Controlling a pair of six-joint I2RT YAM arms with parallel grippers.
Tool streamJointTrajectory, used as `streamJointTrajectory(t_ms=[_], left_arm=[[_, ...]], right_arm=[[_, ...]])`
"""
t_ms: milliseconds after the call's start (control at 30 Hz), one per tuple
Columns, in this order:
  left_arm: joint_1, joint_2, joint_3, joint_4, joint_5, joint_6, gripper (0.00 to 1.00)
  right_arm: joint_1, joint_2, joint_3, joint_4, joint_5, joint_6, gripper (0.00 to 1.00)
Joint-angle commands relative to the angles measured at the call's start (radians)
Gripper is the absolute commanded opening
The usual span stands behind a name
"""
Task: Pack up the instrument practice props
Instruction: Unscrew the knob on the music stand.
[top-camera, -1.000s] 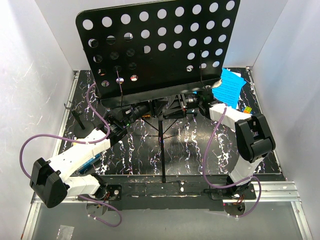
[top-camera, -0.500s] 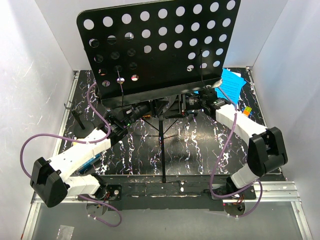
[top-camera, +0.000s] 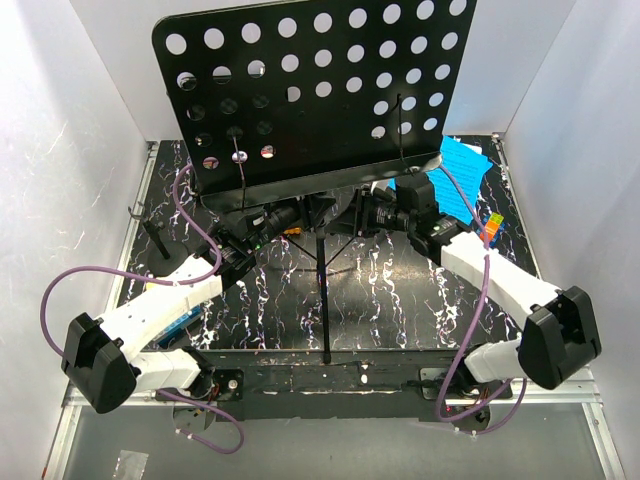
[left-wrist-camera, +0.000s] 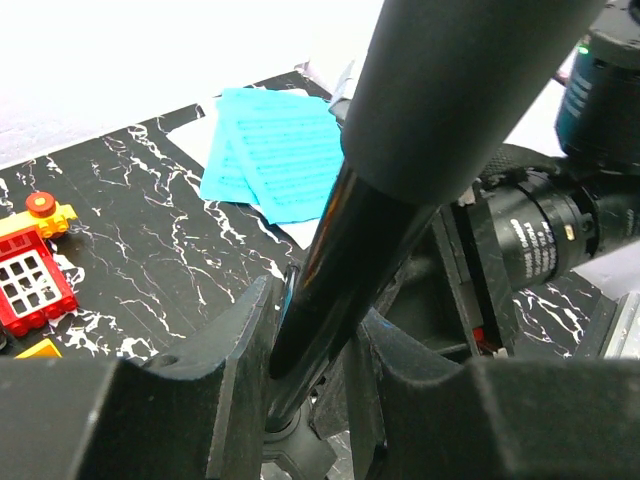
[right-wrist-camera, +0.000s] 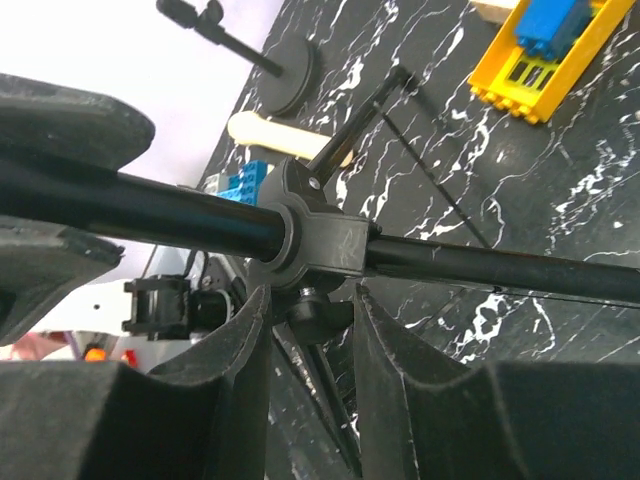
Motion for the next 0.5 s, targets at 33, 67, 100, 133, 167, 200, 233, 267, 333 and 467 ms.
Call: streamJointTrajectory(t_ms=[33, 67, 100, 133, 167, 200, 233, 267, 333, 467], left_arm=[[-0.007, 0.002, 0.056, 0.013, -0.010, -0.138, 0.00], [-0.007, 0.003, 0.054, 0.013, -0.009, -0.139, 0.00], [-0.009, 0.005, 0.054, 0.013, -0.009, -0.141, 0.00], [-0.007, 0.003, 0.053, 0.011, -0.007, -0.144, 0.00], [-0.009, 0.005, 0.053, 0.011, -0.006, -0.146, 0.00], [-0.009, 0.006, 0.053, 0.011, -0.006, -0.149, 0.00], [-0.007, 0.008, 0.051, 0.010, -0.003, -0.153, 0.00], [-0.007, 0.011, 0.053, 0.010, 0.000, -0.153, 0.00], [-0.007, 0.011, 0.053, 0.008, 0.002, -0.156, 0.00], [-0.007, 0.011, 0.054, 0.002, 0.003, -0.161, 0.00]], right_arm=[[0.066, -0.033, -0.110, -0.012, 0.298, -0.172, 0.01], [0.075, -0.053, -0.131, 0.019, 0.326, -0.179, 0.01], [0.087, -0.070, -0.148, 0.043, 0.356, -0.196, 0.01], [0.102, -0.089, -0.170, 0.065, 0.390, -0.216, 0.01], [0.124, -0.104, -0.181, 0.083, 0.448, -0.248, 0.01], [0.142, -0.112, -0.188, 0.093, 0.488, -0.289, 0.01], [0.168, -0.119, -0.196, 0.106, 0.519, -0.316, 0.01], [0.185, -0.123, -0.198, 0.120, 0.574, -0.343, 0.01], [0.204, -0.124, -0.198, 0.131, 0.620, -0.379, 0.01], [0.270, -0.132, -0.193, 0.152, 0.741, -0.500, 0.01]])
